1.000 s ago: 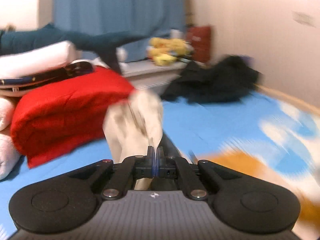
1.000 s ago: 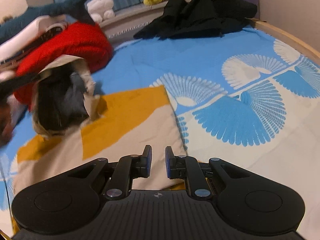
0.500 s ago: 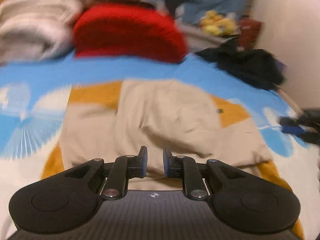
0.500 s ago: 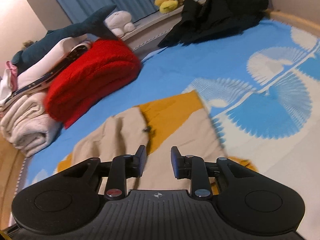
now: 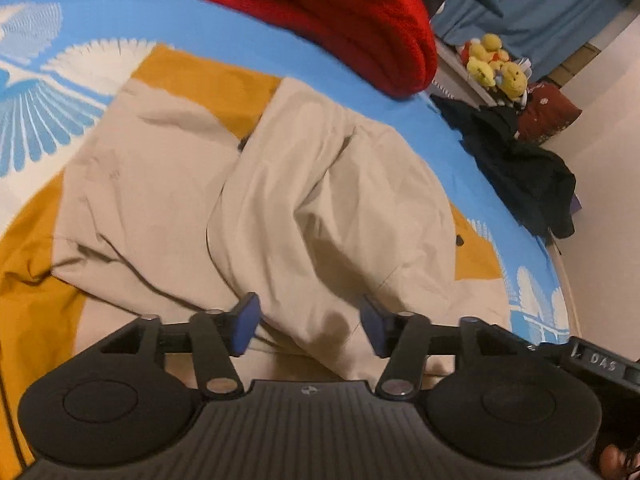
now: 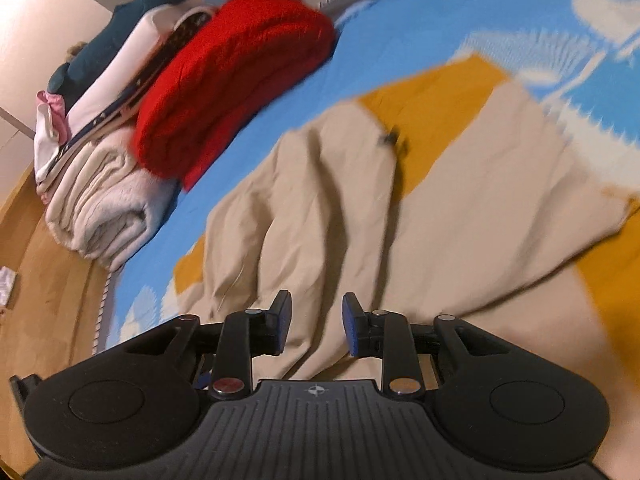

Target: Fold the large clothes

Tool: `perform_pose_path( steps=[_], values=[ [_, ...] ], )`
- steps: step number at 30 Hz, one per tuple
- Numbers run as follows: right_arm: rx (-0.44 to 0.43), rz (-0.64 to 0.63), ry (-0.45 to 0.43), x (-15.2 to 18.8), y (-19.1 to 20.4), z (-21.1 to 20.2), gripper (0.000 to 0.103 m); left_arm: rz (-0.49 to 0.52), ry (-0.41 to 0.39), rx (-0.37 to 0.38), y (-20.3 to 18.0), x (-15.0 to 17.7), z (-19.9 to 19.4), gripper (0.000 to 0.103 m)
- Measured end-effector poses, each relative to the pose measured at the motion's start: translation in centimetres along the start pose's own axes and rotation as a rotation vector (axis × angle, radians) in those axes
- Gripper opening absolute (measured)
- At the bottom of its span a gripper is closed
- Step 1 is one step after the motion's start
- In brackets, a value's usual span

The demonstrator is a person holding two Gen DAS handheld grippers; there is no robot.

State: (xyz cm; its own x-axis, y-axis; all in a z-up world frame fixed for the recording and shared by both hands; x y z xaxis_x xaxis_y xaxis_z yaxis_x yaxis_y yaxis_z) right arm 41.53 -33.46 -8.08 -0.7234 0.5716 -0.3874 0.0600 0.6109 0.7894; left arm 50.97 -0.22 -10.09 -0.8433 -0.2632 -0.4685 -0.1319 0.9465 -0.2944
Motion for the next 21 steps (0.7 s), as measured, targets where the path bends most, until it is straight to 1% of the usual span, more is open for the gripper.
perform_pose_path(
  steps=[4,8,10,13,15,16,17,18,19,20,21],
  values=[
    [-0.004,0.019,0.036,0.9,-0.1,1.9,0.037,-0.043,0.028,-0.005,0.9,-0.4,1.7,0.062],
    [-0.011,0.046,0.023,1.1,-0.3,3.4,0.039,-0.087,0.030,0.007,1.0,-0.8,2.0,0.062],
    [-0.022,0.072,0.016,1.1,-0.5,4.1,0.039,-0.066,0.020,0.002,0.5,-1.0,2.1,0.062],
    [-0.044,0.095,0.005,1.1,-0.8,5.2,0.039,-0.005,0.016,-0.038,-0.4,-0.8,2.7,0.062],
    [-0.053,0.102,0.001,1.1,-0.8,5.9,0.039,-0.011,0.028,-0.049,-0.4,-0.8,3.4,0.062],
    [-0.055,0.103,0.003,1.1,-0.8,6.2,0.039,-0.023,0.033,-0.048,-0.2,-0.7,3.7,0.060],
    [-0.053,0.101,0.003,1.1,-0.9,6.5,0.034,-0.033,0.031,-0.048,-0.1,-0.9,4.0,0.052],
    [-0.048,0.098,-0.002,1.2,-0.9,6.6,0.029,-0.041,0.020,-0.047,0.0,-1.0,4.1,0.026],
    [-0.053,0.095,-0.012,1.3,-0.8,6.6,0.008,-0.049,0.011,-0.034,0.1,-1.2,4.1,0.009],
    [-0.073,0.092,-0.023,1.2,-0.7,6.6,0.002,-0.065,-0.003,-0.003,0.2,-1.4,3.9,0.007],
    [-0.116,0.090,-0.045,1.1,-0.3,6.3,0.002,-0.112,-0.047,0.071,0.5,-1.8,3.2,0.006]
  ],
)
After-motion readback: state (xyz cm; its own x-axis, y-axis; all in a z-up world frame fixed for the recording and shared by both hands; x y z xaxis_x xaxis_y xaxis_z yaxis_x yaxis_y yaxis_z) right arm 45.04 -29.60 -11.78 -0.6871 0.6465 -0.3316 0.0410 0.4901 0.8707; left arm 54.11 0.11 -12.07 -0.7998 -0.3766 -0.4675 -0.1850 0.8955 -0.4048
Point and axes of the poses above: each gripper's, at about its wrist camera, not at the fingertips, and z roughly the way its jaws point, y to its left, x to its underside, the point moved 1 cm from there along z, roughly the way its jaws point, and after that the axes turned 14 degrees about -x, right-handed, at the moved point
